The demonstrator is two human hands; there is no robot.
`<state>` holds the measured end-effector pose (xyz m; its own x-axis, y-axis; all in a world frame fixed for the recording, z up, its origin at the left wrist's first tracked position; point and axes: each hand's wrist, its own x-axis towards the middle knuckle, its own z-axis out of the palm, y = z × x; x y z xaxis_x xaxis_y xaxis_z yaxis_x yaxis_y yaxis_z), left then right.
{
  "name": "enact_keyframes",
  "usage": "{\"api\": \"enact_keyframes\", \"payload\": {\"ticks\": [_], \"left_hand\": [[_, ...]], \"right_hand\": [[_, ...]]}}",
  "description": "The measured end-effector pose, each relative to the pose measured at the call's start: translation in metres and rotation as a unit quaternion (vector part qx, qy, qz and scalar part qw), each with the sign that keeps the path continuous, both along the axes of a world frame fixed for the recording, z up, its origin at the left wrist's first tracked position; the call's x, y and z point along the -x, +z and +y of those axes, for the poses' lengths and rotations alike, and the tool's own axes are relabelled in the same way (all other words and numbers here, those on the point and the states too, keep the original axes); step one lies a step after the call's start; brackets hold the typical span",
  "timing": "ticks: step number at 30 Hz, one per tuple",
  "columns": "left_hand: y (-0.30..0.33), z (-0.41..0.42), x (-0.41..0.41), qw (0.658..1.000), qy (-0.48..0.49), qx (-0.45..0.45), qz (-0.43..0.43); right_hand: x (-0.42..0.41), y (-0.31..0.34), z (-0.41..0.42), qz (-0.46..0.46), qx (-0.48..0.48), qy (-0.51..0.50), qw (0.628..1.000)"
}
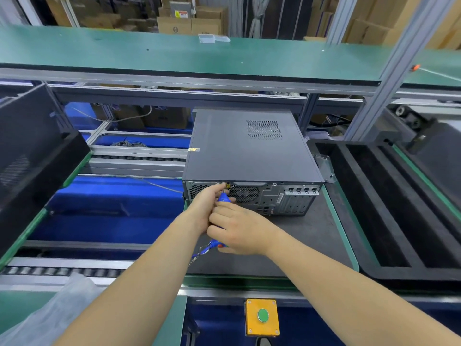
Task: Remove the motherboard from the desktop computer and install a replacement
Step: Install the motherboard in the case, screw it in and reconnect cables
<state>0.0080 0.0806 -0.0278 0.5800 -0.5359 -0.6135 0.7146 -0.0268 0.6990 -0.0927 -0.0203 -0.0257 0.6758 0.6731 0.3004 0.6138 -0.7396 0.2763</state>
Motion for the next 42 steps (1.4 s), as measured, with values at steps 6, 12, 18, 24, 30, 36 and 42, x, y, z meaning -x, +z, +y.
{"api": "enact_keyframes", "payload": {"ticks": [6,12,18,24,30,36,42], "left_hand": [[-0.008,-0.014,-0.009,0.998,0.053,0.018,-0.015],[-0.010,-0.016,-0.012,0.998,0.063,0.005,-0.018],[-0.021,-0.013,-0.004,0.994,0.078,-0.071,-0.015],[-0.030,-0.028,0.013,0.997,0.003,-0.067,0.026],[-0.037,-0.060,0.028,0.986,-0.119,-0.119,0.020],[-0.033,-0.103,0.043,0.972,-0.226,-0.053,0.026],[-0.023,-0.145,0.065,0.987,-0.161,-0.001,0.014]], "right_hand": [[0.004,-0.002,-0.009,0.027,0.023,-0.003,0.999],[0.006,-0.001,-0.003,0.005,0.001,0.008,1.000],[0.023,-0.005,0.004,0.016,-0.005,0.043,0.999],[0.037,-0.010,-0.011,0.060,-0.026,0.002,0.998],[0.048,-0.002,-0.042,0.066,-0.021,0.030,0.997],[0.057,0.004,-0.081,0.103,-0.019,0.037,0.994],[0.071,0.005,-0.131,0.129,-0.023,0.031,0.991]]}}
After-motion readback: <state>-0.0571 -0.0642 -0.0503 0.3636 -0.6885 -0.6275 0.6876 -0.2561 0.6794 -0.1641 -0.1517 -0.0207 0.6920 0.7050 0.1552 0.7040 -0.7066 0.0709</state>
